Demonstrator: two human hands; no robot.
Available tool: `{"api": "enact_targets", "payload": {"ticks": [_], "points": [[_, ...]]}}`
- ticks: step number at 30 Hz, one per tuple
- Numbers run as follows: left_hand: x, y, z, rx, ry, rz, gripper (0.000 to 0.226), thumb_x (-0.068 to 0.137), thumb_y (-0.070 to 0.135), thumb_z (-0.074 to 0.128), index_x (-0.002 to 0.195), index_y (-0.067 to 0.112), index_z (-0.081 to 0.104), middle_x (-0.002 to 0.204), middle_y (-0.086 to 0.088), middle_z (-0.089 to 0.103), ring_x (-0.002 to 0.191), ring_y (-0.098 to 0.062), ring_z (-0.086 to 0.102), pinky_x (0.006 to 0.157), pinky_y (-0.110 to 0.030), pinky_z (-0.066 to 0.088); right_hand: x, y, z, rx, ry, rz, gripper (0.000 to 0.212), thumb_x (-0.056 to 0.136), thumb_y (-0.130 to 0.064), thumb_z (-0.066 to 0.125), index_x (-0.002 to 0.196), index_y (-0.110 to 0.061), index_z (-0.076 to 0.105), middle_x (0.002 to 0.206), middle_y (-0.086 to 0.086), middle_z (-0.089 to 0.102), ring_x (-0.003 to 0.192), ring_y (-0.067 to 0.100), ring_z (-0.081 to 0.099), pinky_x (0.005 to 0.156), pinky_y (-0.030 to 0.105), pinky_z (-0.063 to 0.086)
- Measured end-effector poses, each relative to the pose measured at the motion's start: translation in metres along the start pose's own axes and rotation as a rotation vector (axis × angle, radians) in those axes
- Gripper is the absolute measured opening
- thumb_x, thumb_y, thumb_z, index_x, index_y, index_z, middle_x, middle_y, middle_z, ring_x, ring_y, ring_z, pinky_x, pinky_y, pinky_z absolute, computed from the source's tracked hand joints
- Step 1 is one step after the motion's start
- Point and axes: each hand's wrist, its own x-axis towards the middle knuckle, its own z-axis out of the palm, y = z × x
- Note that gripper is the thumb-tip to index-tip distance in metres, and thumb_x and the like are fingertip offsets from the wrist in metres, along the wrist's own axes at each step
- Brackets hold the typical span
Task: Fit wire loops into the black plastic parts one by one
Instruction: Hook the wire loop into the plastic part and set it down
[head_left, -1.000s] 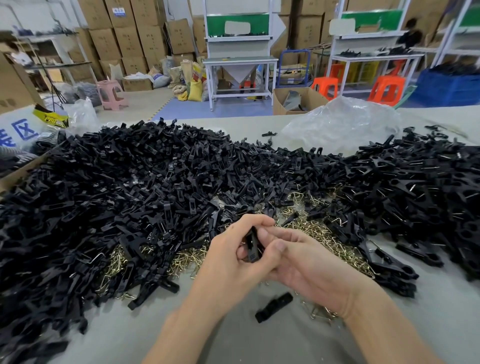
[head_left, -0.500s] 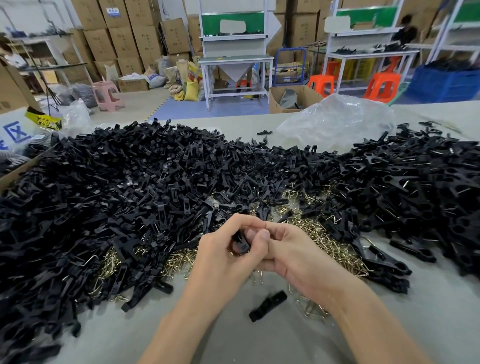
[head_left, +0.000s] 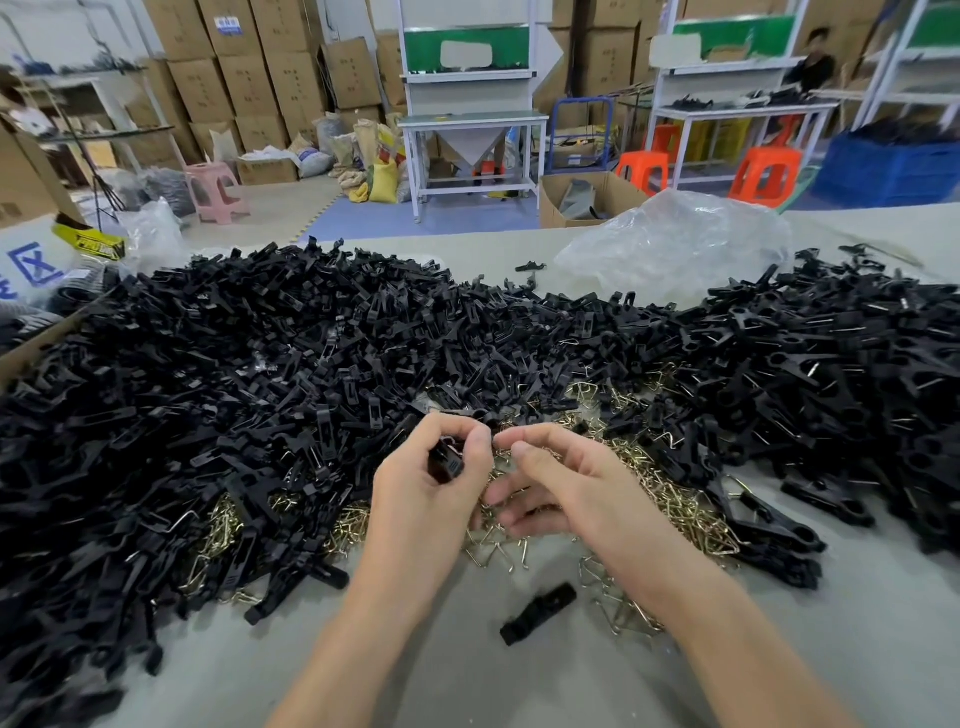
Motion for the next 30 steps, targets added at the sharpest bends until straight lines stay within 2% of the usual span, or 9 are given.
{"api": "enact_targets", "payload": {"ticks": [2, 5, 8, 12, 15, 20, 25, 30], "points": [[0.000, 0.001, 0.000, 0.015, -0.028, 0.011, 0.008, 0.092, 0.038, 0.064, 0.086, 0.035, 0.067, 0.059, 0.005, 0.065, 0.043, -0.024, 0.056, 0.040, -0.031, 0.045, -0.001, -0.001, 0.001, -0.005, -0.024, -0.002, 0.018, 0.104, -0.020, 0.056, 0.113, -0.015, 0.069, 0.086, 0.008, 0.076, 0.071, 0.020, 0.071, 0.074, 0.040, 0.064], [0.000, 0.001, -0.003, 0.014, -0.014, 0.018, 0.009, 0.087, 0.043, 0.065, 0.092, 0.037, 0.069, 0.065, 0.009, 0.067, 0.049, -0.027, 0.057, 0.043, -0.041, 0.049, -0.003, -0.001, 0.003, -0.043, -0.111, -0.005, 0.018, 0.101, -0.018, 0.060, 0.114, -0.013, 0.072, 0.094, 0.004, 0.075, 0.077, 0.017, 0.070, 0.073, 0.035, 0.063], [0.000, 0.001, -0.005, 0.001, -0.005, -0.001, 0.019, 0.082, 0.047, 0.066, 0.098, 0.038, 0.069, 0.064, 0.010, 0.067, 0.045, -0.018, 0.055, 0.043, -0.033, 0.049, -0.004, 0.003, 0.007, -0.100, -0.179, -0.050, 0.015, 0.099, -0.007, 0.062, 0.109, -0.010, 0.073, 0.090, -0.001, 0.071, 0.080, 0.015, 0.067, 0.076, 0.033, 0.062], [0.001, 0.000, -0.007, -0.048, 0.002, -0.017, 0.014, 0.082, 0.040, 0.071, 0.095, 0.037, 0.068, 0.056, 0.013, 0.062, 0.041, -0.004, 0.047, 0.041, -0.018, 0.040, -0.004, 0.003, 0.010, -0.122, -0.148, -0.084, 0.010, 0.096, -0.010, 0.068, 0.098, -0.016, 0.076, 0.086, 0.002, 0.069, 0.078, 0.016, 0.067, 0.078, 0.034, 0.061], [0.000, 0.001, -0.008, -0.022, -0.008, 0.002, 0.019, 0.082, 0.038, 0.074, 0.100, 0.040, 0.067, 0.061, 0.015, 0.059, 0.041, -0.001, 0.043, 0.042, -0.014, 0.037, -0.003, 0.003, 0.009, -0.108, -0.150, -0.055, 0.012, 0.090, -0.007, 0.066, 0.089, -0.017, 0.073, 0.079, 0.003, 0.067, 0.073, 0.020, 0.069, 0.079, 0.036, 0.062], [0.001, 0.003, -0.011, 0.103, -0.046, 0.089, 0.030, 0.082, 0.042, 0.069, 0.110, 0.046, 0.059, 0.075, 0.012, 0.064, 0.042, -0.003, 0.043, 0.046, -0.014, 0.037, -0.003, 0.003, 0.010, -0.059, -0.177, -0.010, 0.011, 0.083, -0.008, 0.064, 0.083, -0.016, 0.071, 0.082, 0.009, 0.062, 0.073, 0.020, 0.066, 0.080, 0.035, 0.061], [0.000, 0.002, -0.008, 0.120, -0.043, 0.054, 0.008, 0.082, 0.042, 0.066, 0.087, 0.038, 0.062, 0.069, 0.014, 0.064, 0.042, -0.003, 0.045, 0.046, -0.014, 0.037, -0.003, 0.003, 0.010, -0.030, -0.185, -0.005, 0.017, 0.083, -0.007, 0.063, 0.080, -0.020, 0.074, 0.084, 0.011, 0.063, 0.074, 0.018, 0.066, 0.077, 0.029, 0.059], [-0.001, 0.002, -0.008, 0.128, -0.046, 0.039, 0.009, 0.084, 0.044, 0.063, 0.082, 0.037, 0.059, 0.069, 0.012, 0.066, 0.037, -0.001, 0.041, 0.041, -0.011, 0.031, -0.002, 0.003, 0.010, -0.004, -0.211, 0.009, 0.018, 0.086, -0.009, 0.063, 0.081, -0.021, 0.075, 0.088, 0.015, 0.064, 0.074, 0.017, 0.066, 0.079, 0.030, 0.058]]}}
